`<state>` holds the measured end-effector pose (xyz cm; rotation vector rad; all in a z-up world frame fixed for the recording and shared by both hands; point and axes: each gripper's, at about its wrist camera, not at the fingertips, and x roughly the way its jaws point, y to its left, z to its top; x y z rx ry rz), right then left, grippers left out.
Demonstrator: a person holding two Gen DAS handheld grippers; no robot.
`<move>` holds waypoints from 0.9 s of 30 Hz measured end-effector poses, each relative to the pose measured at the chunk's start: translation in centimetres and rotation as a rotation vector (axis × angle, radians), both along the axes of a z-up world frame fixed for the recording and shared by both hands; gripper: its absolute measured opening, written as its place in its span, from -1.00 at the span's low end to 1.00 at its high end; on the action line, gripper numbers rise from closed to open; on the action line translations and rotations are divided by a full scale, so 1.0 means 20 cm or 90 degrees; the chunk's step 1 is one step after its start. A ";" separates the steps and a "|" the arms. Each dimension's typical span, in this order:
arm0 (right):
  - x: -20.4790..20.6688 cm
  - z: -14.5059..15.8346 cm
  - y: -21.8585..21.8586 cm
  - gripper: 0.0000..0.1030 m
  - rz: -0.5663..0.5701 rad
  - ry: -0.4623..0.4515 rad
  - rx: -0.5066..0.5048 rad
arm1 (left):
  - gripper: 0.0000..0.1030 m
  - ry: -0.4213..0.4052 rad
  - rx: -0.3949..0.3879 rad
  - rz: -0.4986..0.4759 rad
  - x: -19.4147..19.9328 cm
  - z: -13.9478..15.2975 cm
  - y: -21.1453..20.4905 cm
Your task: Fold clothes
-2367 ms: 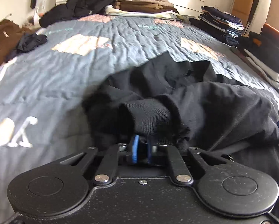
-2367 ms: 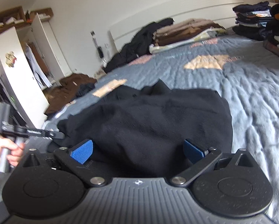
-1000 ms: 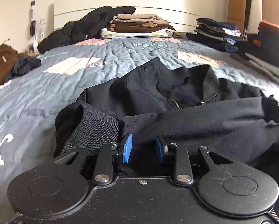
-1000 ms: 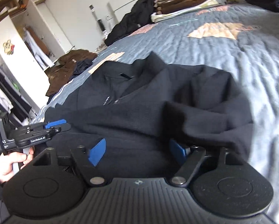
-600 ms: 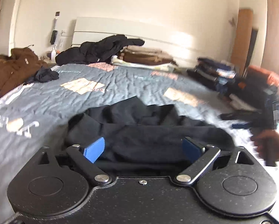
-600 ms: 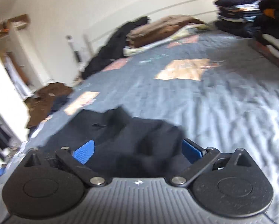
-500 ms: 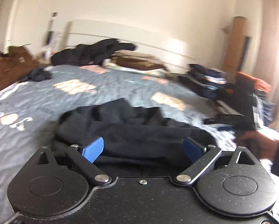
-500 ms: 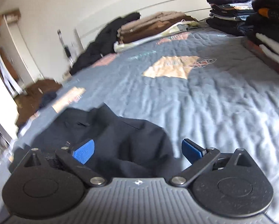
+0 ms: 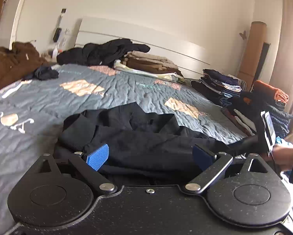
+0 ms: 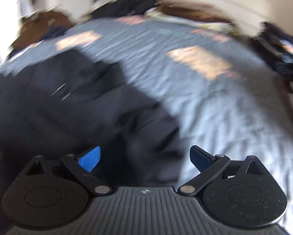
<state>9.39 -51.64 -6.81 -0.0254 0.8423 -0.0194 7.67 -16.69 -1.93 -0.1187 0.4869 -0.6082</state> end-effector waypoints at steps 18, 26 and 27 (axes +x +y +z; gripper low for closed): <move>-0.20 -0.09 -0.02 1.00 -0.120 0.046 0.046 | 0.80 0.000 0.043 -0.027 -0.03 -0.01 -0.07; -0.32 0.16 0.11 1.00 -0.101 -0.079 -0.020 | 0.99 -0.003 0.120 -0.020 -0.08 0.00 -0.17; -0.32 0.19 0.14 1.00 -0.105 -0.084 -0.032 | 0.99 0.005 0.125 -0.018 -0.09 0.01 -0.18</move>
